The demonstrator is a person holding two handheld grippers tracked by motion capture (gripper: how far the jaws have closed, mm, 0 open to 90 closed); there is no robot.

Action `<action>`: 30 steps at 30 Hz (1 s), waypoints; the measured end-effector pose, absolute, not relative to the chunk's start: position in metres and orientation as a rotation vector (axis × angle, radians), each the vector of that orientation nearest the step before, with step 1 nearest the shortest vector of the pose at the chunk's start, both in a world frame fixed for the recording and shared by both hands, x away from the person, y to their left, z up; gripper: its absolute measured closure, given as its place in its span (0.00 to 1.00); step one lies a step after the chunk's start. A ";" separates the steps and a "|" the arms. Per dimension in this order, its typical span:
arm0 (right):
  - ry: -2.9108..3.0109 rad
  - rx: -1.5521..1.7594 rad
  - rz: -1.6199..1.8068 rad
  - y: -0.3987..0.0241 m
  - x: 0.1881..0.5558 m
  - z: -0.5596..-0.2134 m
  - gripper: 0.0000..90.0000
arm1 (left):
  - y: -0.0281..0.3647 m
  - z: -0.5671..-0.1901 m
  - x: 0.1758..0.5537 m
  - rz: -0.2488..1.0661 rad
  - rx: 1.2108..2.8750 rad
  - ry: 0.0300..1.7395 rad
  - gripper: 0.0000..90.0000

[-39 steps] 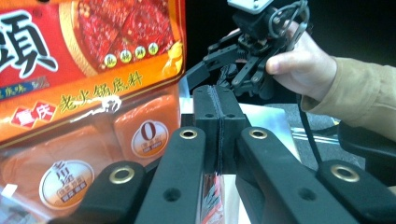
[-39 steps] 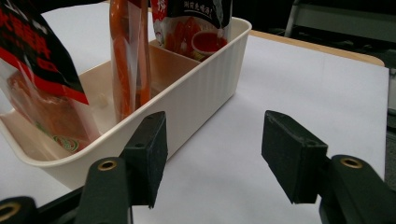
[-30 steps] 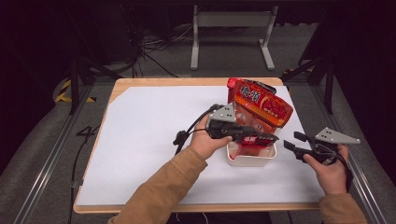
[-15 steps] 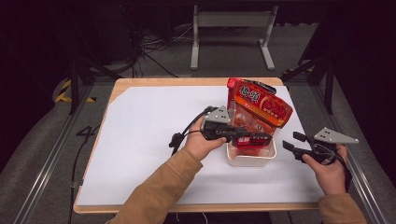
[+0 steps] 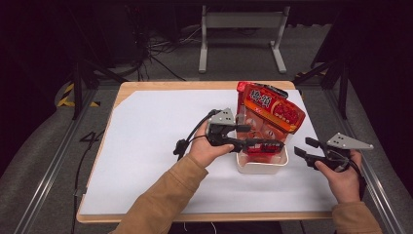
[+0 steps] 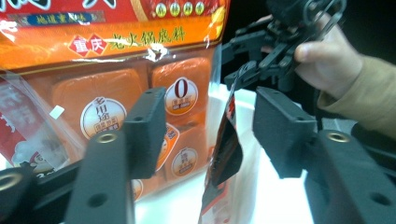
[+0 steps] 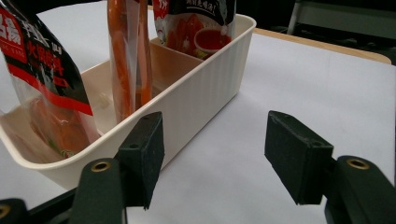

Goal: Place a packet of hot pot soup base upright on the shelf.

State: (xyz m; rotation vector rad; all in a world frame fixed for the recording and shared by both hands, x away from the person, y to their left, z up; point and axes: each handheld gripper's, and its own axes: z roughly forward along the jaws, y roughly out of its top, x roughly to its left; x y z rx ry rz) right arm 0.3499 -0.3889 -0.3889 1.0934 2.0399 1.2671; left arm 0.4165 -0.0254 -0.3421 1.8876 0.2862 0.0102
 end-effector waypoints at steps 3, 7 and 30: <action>2.043 1.086 1.262 -0.388 0.351 -0.389 0.42 | -0.020 -0.339 0.415 0.029 1.874 0.298 0.39; 2.042 1.091 1.267 -0.387 0.350 -0.389 0.41 | -0.009 -0.334 0.411 0.043 1.860 0.296 0.31; 2.023 1.092 1.273 -0.386 0.352 -0.389 0.35 | 0.076 -0.309 0.396 0.225 1.886 0.428 0.20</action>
